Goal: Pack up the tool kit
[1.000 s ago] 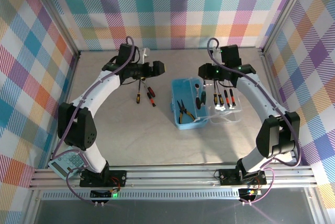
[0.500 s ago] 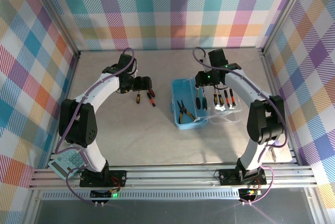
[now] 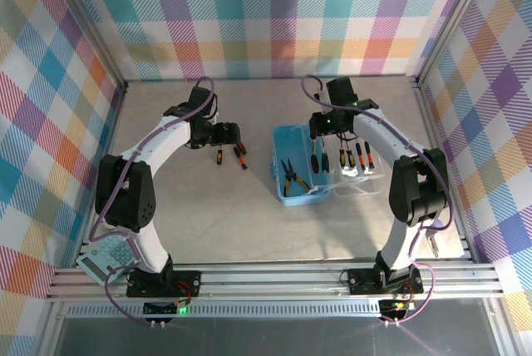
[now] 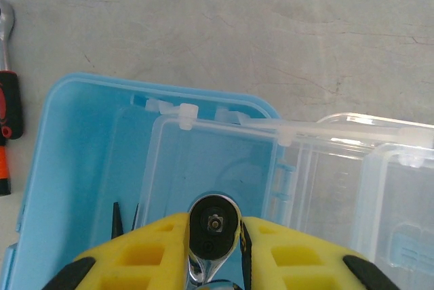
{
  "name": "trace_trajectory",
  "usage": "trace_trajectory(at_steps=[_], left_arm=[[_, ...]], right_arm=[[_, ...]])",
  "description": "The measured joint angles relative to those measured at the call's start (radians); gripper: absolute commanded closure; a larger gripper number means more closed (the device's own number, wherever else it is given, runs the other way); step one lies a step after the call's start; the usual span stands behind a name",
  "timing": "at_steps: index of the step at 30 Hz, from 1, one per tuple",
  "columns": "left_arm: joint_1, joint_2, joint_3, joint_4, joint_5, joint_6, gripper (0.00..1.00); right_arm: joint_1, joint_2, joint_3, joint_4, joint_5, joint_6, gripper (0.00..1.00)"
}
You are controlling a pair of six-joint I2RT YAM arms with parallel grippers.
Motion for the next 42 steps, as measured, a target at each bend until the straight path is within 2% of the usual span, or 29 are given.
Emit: trace_trajectory(at_steps=[4, 7, 13, 16, 20, 22, 25, 29, 33, 42], left_arm=[[0.013, 0.011, 0.000, -0.001, -0.004, 0.004, 0.00], [0.022, 0.014, 0.000, -0.001, -0.009, 0.010, 0.00], [0.024, 0.024, -0.003, -0.001, -0.012, 0.018, 0.00], [0.029, 0.034, -0.007, -0.005, -0.014, 0.018, 0.05], [0.040, 0.065, -0.007, -0.008, -0.030, 0.026, 0.17], [0.045, 0.094, -0.006, -0.010, -0.042, 0.032, 0.22], [0.048, 0.153, -0.004, -0.019, -0.048, 0.038, 0.31], [0.048, 0.216, 0.005, -0.024, -0.042, 0.040, 0.37], [0.048, 0.224, 0.021, -0.023, -0.029, 0.040, 0.42], [0.050, 0.254, 0.042, -0.019, -0.006, 0.040, 0.60]], right_arm=[[0.000, 0.003, 0.019, -0.012, 0.012, -0.006, 0.73], [0.000, 0.004, 0.037, -0.024, 0.019, -0.014, 0.59], [0.008, -0.001, 0.075, -0.045, 0.024, -0.023, 0.47], [0.020, -0.019, 0.077, -0.061, 0.031, -0.028, 0.37], [0.046, -0.063, 0.079, -0.088, 0.029, -0.042, 0.11], [0.060, -0.090, 0.081, -0.099, 0.022, -0.045, 0.02], [0.078, -0.126, 0.082, -0.103, 0.011, -0.049, 0.01], [0.092, -0.147, 0.082, -0.108, 0.006, -0.048, 0.01], [0.096, -0.149, 0.063, -0.109, 0.003, -0.045, 0.01], [0.095, -0.149, 0.035, -0.113, 0.003, -0.041, 0.01]])
